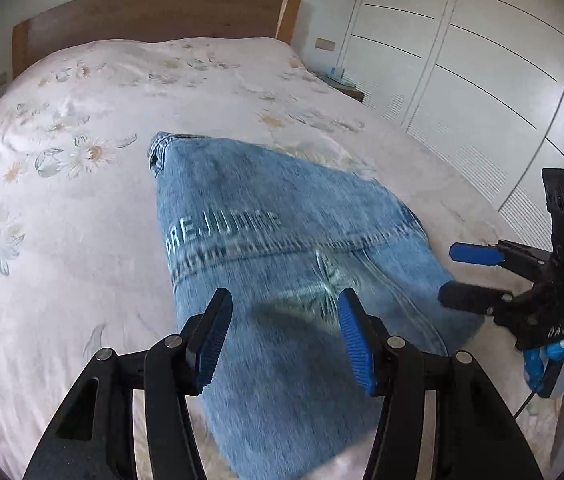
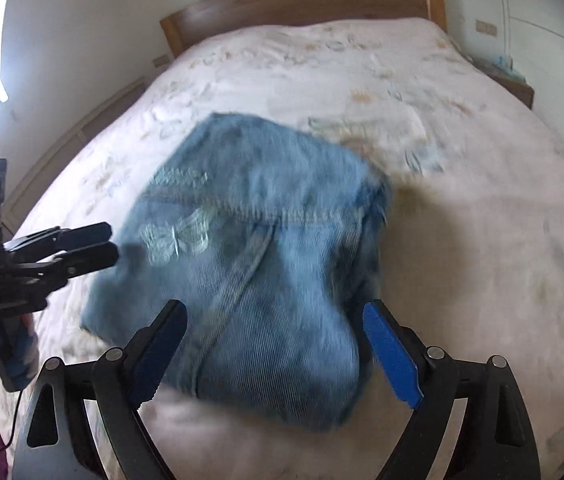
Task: Fold large clothes
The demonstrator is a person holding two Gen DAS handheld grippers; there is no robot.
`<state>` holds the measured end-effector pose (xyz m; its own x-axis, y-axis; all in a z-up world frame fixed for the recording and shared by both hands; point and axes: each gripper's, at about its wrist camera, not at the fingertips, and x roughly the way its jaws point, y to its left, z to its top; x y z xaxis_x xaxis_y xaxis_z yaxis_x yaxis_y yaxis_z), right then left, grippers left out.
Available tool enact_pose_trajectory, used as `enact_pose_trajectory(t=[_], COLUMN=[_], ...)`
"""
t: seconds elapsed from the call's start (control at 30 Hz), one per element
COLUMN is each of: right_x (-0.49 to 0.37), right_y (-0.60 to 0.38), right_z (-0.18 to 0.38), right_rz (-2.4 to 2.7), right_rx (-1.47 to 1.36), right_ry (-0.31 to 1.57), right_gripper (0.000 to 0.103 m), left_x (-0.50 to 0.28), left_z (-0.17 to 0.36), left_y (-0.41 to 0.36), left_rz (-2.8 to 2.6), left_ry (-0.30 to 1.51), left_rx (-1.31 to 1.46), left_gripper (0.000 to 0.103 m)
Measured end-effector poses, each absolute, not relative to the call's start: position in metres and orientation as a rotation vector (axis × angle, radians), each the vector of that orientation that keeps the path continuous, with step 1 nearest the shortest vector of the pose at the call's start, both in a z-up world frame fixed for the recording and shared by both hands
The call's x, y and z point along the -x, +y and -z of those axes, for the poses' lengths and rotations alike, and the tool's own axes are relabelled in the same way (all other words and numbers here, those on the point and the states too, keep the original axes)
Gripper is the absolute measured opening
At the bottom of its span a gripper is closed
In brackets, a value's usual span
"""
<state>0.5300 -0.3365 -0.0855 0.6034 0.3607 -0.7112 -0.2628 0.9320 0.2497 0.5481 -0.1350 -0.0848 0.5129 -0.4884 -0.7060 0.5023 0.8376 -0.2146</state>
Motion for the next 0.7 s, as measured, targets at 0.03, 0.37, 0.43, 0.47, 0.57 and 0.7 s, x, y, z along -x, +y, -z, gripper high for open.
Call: enact_pose_trajectory(t=[0.03,0.37,0.43,0.47,0.57,0.7], right_x=[-0.540,-0.577,-0.574,-0.574,-0.568,-0.562], right_y=[-0.332,-0.328,-0.332,-0.334,-0.343,-0.356], right_z=[0.086,0.140,0.137,0.136,0.133,0.129], right_rz=[-0.378,-0.395,-0.393,-0.387,-0.360,-0.332], right_rx=[-0.115,-0.085,-0.095,-0.097,-0.092,-0.148], right_ry=[0.848,0.940,0.937,0.936,0.950,0.958], right_gripper=[0.091,0.089,0.089,0.089,0.089,0.089], left_x=[-0.554,-0.562,-0.562,-0.561,-0.556,-0.559], left_z=[0.087,0.116,0.112,0.110,0.105,0.103], left_y=[-0.137,-0.130,-0.123,-0.119,-0.110,-0.091], left_rz=[0.598,0.635,0.636,0.629,0.602,0.548], left_ry=[0.848,0.874,0.878,0.878,0.867,0.865], left_rx=[-0.013,-0.002,0.032,0.036,0.024,0.082], left_gripper=[0.049,0.049,0.049,0.049,0.050,0.065])
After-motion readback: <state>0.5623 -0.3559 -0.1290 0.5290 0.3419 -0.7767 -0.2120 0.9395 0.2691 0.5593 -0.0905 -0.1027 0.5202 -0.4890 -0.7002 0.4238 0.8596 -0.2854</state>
